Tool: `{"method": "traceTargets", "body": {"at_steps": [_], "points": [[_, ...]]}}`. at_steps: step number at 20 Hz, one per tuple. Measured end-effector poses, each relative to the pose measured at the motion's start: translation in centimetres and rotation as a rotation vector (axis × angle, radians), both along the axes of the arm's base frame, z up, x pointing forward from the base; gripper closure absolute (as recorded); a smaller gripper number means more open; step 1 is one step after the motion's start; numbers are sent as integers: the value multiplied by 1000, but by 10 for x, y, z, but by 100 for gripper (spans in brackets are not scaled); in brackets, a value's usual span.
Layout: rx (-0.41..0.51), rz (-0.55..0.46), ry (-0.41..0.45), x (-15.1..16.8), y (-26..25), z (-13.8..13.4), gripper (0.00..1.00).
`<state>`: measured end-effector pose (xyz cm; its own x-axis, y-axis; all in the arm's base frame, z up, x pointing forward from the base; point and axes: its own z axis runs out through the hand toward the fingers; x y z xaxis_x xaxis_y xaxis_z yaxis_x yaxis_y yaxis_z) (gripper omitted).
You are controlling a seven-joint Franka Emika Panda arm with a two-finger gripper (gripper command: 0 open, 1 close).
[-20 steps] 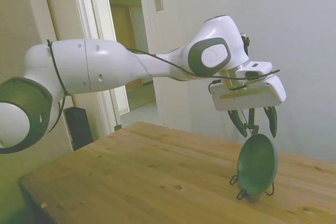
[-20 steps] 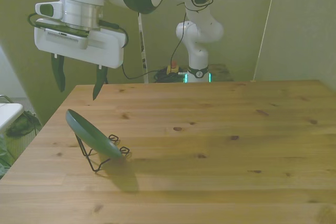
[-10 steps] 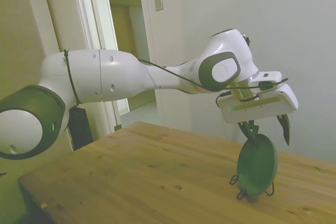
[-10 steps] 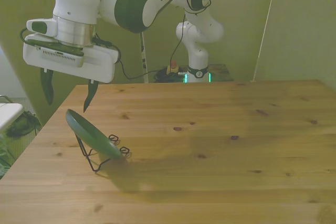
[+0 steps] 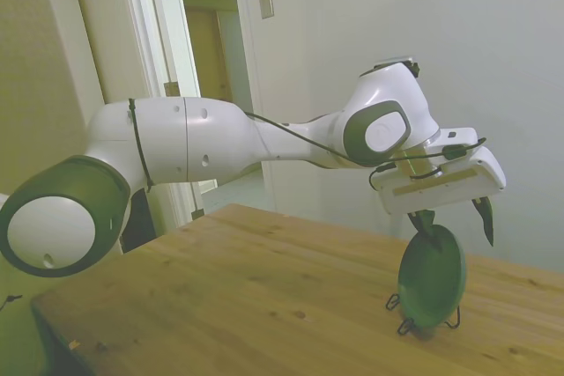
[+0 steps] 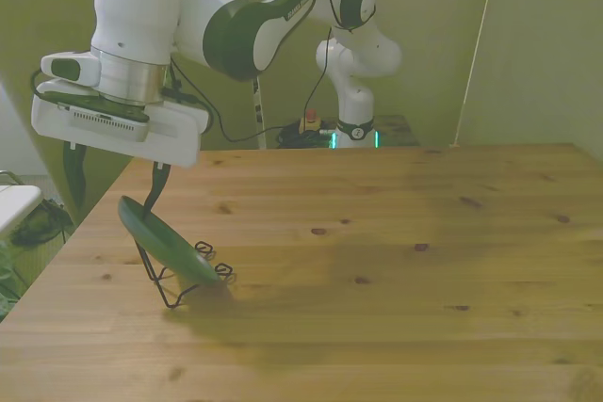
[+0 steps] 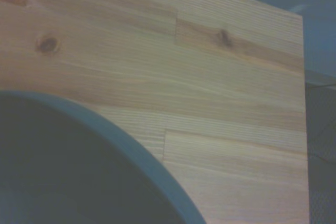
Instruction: Unload the plate
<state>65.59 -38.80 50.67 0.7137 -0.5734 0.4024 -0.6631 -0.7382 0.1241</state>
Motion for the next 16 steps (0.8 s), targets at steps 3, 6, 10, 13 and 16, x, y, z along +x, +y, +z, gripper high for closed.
{"method": "traceTargets", "body": {"at_steps": [3, 6, 10, 13, 16], "points": [[2, 18, 2, 1, 2, 0, 100], [0, 41, 10, 0, -1, 0, 100], [-2, 88, 21, -2, -3, 0, 100], [4, 126, 25, -3, -4, 2, 100], [12, 156, 34, -5, -6, 0, 100]]}}
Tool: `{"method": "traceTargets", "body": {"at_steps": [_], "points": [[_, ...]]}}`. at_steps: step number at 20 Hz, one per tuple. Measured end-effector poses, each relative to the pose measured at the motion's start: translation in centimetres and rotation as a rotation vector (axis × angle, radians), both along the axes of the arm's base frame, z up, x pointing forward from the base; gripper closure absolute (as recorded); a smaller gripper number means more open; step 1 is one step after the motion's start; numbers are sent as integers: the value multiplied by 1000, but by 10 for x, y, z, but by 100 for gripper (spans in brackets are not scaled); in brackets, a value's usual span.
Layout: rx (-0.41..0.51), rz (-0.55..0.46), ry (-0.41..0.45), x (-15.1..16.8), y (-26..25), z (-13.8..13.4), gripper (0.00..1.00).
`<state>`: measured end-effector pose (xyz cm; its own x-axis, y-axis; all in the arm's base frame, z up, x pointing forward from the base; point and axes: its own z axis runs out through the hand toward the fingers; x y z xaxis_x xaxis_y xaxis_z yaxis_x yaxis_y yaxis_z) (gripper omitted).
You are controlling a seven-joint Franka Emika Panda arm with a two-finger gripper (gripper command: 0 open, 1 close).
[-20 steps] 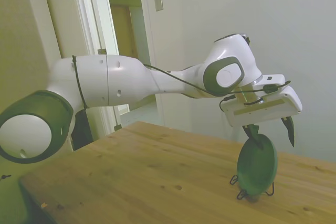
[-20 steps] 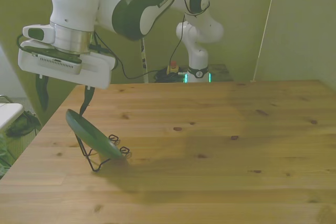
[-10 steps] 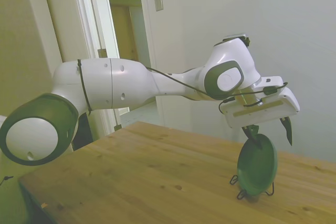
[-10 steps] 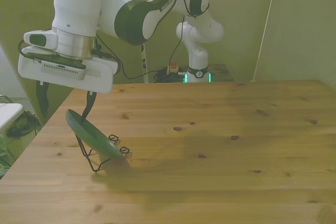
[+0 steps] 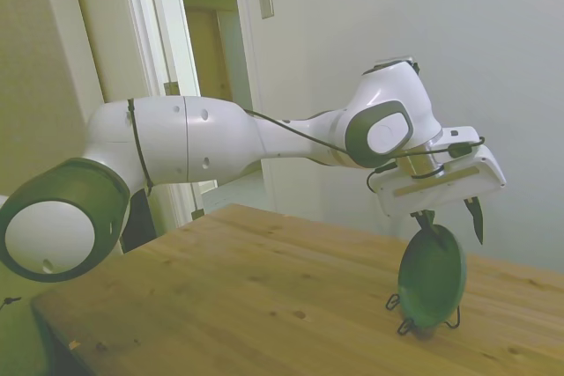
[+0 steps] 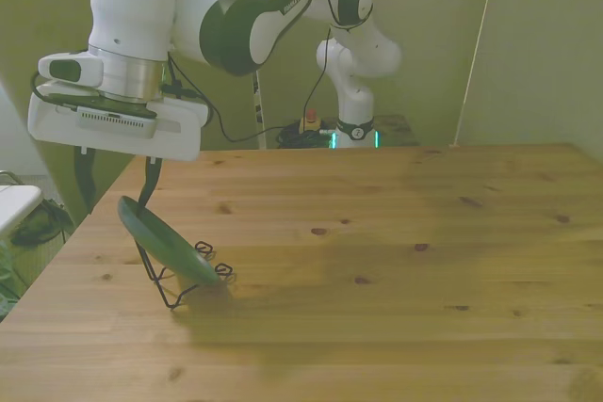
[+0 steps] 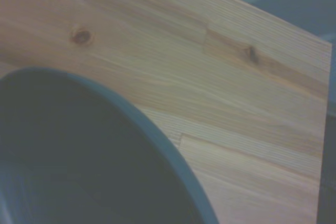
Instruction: Unload the plate
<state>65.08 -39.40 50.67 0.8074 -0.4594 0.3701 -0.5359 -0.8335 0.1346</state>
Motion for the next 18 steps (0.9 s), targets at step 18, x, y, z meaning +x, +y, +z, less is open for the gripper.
{"method": "traceTargets", "body": {"at_steps": [18], "points": [[-6, 51, 8, -3, -1, 1, 100]]}}
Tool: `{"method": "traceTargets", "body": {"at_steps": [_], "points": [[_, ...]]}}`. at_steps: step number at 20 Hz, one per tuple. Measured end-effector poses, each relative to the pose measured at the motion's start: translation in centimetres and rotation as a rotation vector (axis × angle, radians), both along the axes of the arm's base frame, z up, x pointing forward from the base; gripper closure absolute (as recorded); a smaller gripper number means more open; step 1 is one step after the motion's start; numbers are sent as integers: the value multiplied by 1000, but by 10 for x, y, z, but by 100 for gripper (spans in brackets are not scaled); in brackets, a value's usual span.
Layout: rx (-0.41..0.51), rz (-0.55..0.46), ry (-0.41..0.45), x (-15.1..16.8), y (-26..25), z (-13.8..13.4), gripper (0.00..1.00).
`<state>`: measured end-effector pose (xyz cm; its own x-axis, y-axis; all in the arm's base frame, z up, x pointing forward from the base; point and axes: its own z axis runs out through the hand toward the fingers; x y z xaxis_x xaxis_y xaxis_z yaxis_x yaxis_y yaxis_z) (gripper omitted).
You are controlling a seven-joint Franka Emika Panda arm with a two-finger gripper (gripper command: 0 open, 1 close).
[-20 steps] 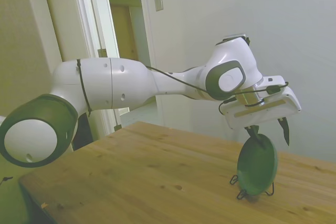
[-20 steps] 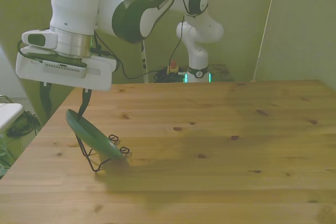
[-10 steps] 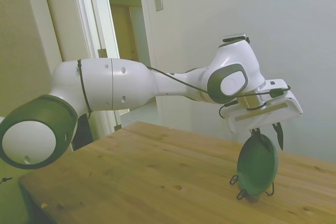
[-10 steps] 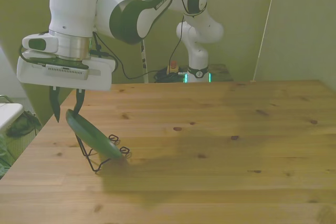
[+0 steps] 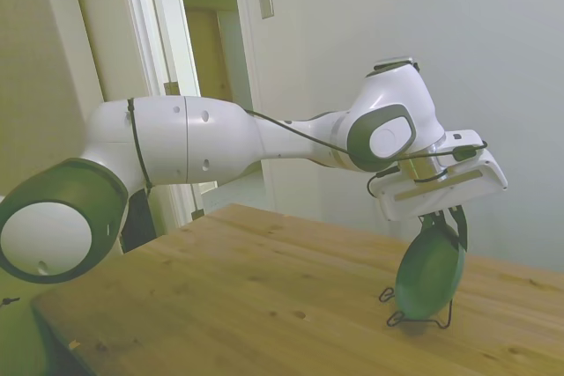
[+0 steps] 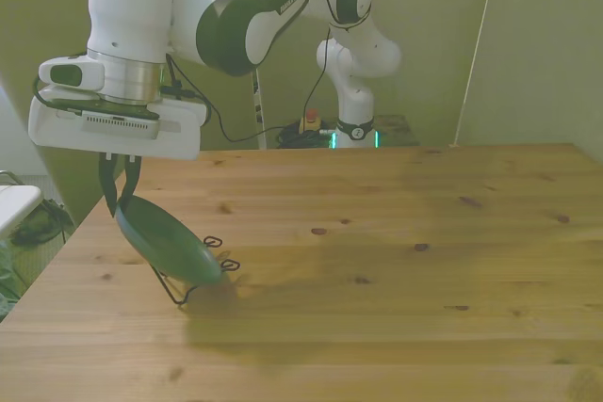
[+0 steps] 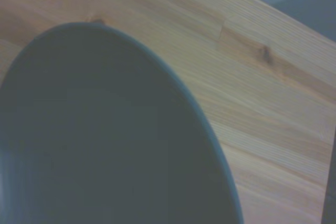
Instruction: Unload the plate
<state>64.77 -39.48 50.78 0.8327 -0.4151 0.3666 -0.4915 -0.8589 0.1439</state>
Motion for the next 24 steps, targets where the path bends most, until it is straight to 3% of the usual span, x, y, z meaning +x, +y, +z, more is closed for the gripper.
{"method": "traceTargets", "body": {"at_steps": [6, 11, 15, 19, 24], "points": [[29, 6, -60, -2, 16, 35, 100], [260, -74, -91, 5, 68, 62, 100], [463, -111, -88, 22, 110, 58, 100], [645, -80, -6, 43, 131, 22, 100], [726, -68, 102, 72, 124, -65, 100]]}}
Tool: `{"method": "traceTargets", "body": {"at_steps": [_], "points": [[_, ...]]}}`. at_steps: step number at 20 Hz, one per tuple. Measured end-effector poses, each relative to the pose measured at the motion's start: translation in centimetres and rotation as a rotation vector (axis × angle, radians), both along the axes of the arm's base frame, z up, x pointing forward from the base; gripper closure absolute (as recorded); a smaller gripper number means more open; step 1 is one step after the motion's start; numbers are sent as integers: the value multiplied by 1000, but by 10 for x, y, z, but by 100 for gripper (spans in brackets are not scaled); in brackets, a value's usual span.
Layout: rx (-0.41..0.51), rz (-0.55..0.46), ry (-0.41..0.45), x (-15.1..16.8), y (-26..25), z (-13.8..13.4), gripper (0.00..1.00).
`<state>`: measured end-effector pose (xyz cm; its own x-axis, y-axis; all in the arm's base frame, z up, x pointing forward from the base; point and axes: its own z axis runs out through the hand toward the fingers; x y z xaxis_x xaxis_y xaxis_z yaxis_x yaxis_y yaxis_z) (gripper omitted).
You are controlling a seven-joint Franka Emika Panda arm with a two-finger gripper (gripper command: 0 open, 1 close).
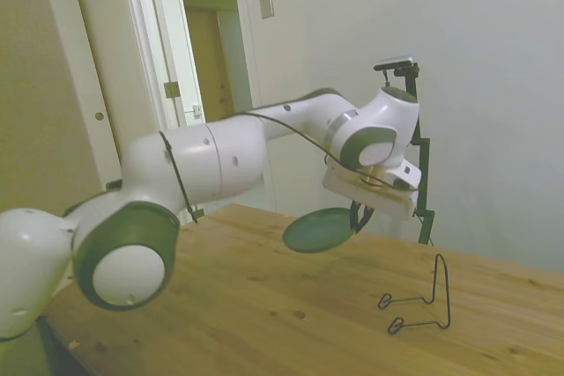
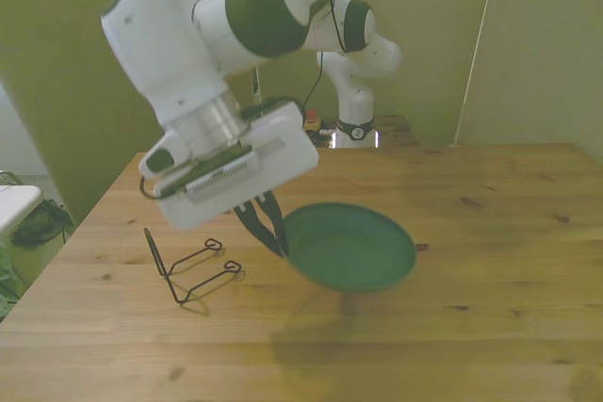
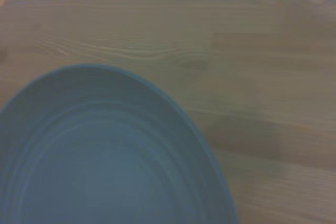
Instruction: Unload the plate
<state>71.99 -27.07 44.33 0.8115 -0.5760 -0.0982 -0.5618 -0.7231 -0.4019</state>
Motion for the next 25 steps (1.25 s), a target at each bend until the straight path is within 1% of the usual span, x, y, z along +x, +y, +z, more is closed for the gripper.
{"method": "traceTargets", "body": {"at_steps": [3, 5, 6, 12, 16, 20, 21, 23, 25], "points": [[9, 7, 43, 10, -6, -45, 100], [2, 8, 60, 12, -9, -63, 100], [-4, 7, 67, 12, -10, -65, 0], [-38, 14, 95, 8, -15, -63, 0], [-49, 13, 99, 7, -20, -66, 0], [-63, 10, 91, 7, -21, -61, 0], [-64, 7, 88, 7, -20, -56, 0], [-63, 0, 73, 5, -16, -35, 0], [-60, 1, 58, -2, -8, 5, 0]]}}
